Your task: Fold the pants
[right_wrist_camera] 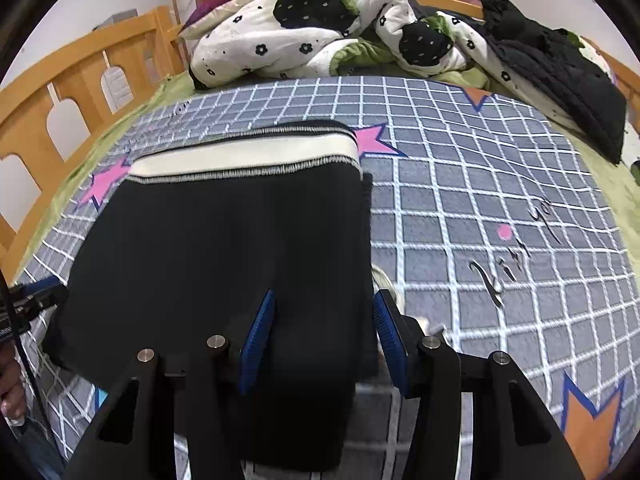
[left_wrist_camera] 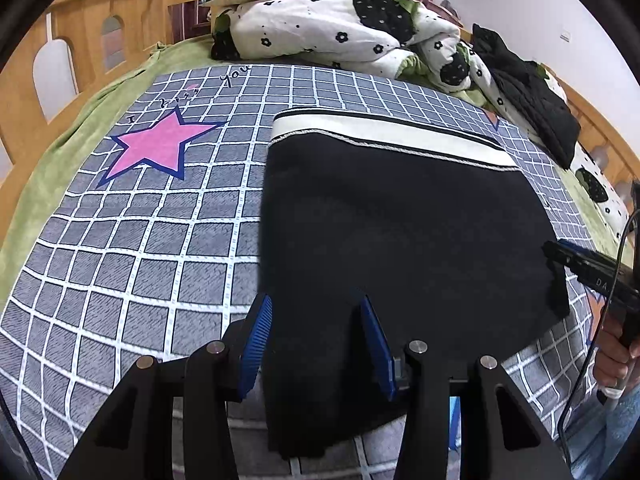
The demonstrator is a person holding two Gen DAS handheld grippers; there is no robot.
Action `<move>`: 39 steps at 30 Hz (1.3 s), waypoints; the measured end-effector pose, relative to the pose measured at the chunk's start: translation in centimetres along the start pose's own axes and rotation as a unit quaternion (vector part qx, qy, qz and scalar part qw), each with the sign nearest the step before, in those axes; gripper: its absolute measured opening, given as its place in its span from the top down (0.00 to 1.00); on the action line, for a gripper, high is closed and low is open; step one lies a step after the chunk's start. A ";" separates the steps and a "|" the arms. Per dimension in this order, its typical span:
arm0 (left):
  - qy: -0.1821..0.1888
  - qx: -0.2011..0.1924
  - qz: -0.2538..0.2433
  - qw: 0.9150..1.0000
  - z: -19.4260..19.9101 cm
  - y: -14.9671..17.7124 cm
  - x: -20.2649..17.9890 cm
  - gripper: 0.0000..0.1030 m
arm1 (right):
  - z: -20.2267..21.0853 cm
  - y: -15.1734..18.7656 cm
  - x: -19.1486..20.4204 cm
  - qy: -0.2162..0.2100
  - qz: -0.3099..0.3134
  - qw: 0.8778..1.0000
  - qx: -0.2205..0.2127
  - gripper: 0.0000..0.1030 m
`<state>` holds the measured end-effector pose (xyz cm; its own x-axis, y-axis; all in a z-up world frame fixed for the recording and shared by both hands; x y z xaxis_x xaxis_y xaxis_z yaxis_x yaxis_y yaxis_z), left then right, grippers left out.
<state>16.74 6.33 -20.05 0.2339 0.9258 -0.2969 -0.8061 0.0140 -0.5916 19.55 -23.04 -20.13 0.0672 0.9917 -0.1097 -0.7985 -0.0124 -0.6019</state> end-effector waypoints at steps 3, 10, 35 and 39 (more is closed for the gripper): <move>0.004 -0.001 0.000 1.000 0.6 0.2 -0.5 0.57 | 0.6 1.7 -0.1 -0.011 -0.011 1.000 0.016 0.52; 0.007 -0.023 -0.004 1.000 4.0 0.8 -2.8 0.57 | 5.9 3.0 -3.1 -0.004 -0.072 0.997 -0.040 0.54; -0.056 -0.112 -0.070 0.990 15.5 3.2 -12.2 0.20 | 21.2 6.8 -3.7 0.030 -0.056 0.990 -0.128 0.04; -0.068 -0.121 -0.074 0.988 15.7 3.5 -12.6 0.20 | 21.3 7.1 -4.2 0.040 -0.054 0.991 -0.118 0.04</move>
<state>2.42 0.63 -6.66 0.2520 0.9626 -0.0999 -0.6115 0.0784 -0.7873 0.85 -24.55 -7.13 0.2004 0.9755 -0.0912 -0.6229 0.0550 -0.7804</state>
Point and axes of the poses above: each gripper's, at about its wrist camera, not at the fingertips, and z roughly against the way its jaws point, x to its left, y to its underside, the point moved 9 cm from there along -z, roughly the way its jaws point, and after that the axes turned 12 degrees about y, right-handed, at the moved point
